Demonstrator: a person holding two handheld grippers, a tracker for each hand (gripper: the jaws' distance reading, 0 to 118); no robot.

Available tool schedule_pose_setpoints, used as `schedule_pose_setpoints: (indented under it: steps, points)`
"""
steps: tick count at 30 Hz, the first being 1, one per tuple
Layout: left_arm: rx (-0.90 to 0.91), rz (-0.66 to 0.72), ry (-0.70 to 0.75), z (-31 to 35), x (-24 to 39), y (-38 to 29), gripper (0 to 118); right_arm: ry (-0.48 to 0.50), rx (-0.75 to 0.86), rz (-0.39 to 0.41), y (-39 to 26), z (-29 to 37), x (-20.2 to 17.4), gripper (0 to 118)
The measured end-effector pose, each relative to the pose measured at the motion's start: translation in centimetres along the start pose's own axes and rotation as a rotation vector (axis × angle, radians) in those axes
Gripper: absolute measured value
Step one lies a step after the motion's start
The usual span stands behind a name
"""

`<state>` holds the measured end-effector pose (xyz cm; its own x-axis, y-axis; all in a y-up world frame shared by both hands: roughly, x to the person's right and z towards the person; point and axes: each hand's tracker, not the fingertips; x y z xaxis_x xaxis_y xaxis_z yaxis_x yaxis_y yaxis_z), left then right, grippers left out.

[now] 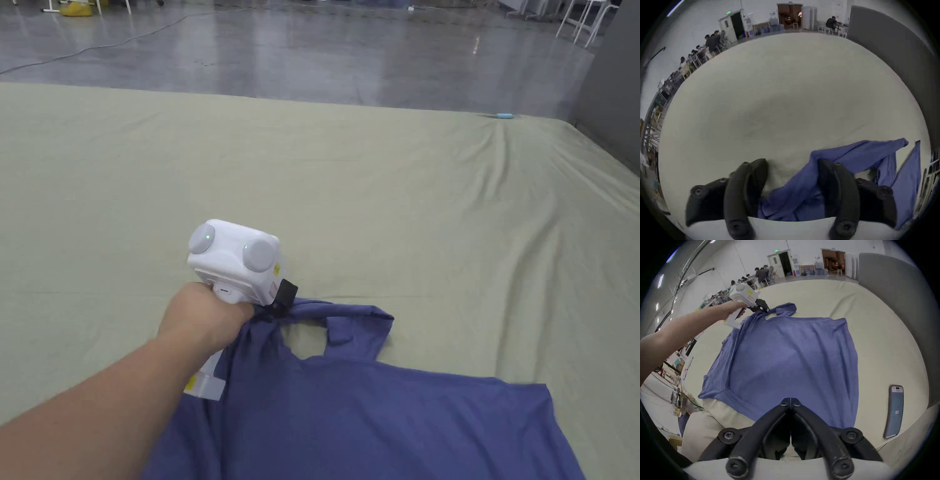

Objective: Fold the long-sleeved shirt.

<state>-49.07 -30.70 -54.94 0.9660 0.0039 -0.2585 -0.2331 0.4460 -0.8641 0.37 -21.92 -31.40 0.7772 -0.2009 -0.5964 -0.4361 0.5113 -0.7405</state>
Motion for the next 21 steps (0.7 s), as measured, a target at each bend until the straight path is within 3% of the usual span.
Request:
schedule_pose_setpoints:
  steps: [1,3,5,7,21]
  points:
    - [0.035,0.006,0.022,0.7,0.0,0.2,0,-0.001,0.004,0.0,0.1,0.2,0.1,0]
    - [0.085,0.049,-0.023,2.1,-0.4,1.0,0,-0.002,0.016,-0.007,0.1,0.6,0.3,0]
    - [0.078,0.053,0.068,3.9,-1.1,1.4,0,0.011,0.02,-0.016,0.1,0.9,0.3,0]
    - [0.075,0.079,-0.007,6.9,-1.0,0.4,0,0.029,0.025,-0.015,-0.1,1.2,0.0,0]
    - [0.274,-0.057,0.044,24.2,2.5,-10.2,0,0.079,0.117,0.096,-1.5,7.0,-3.4,0]
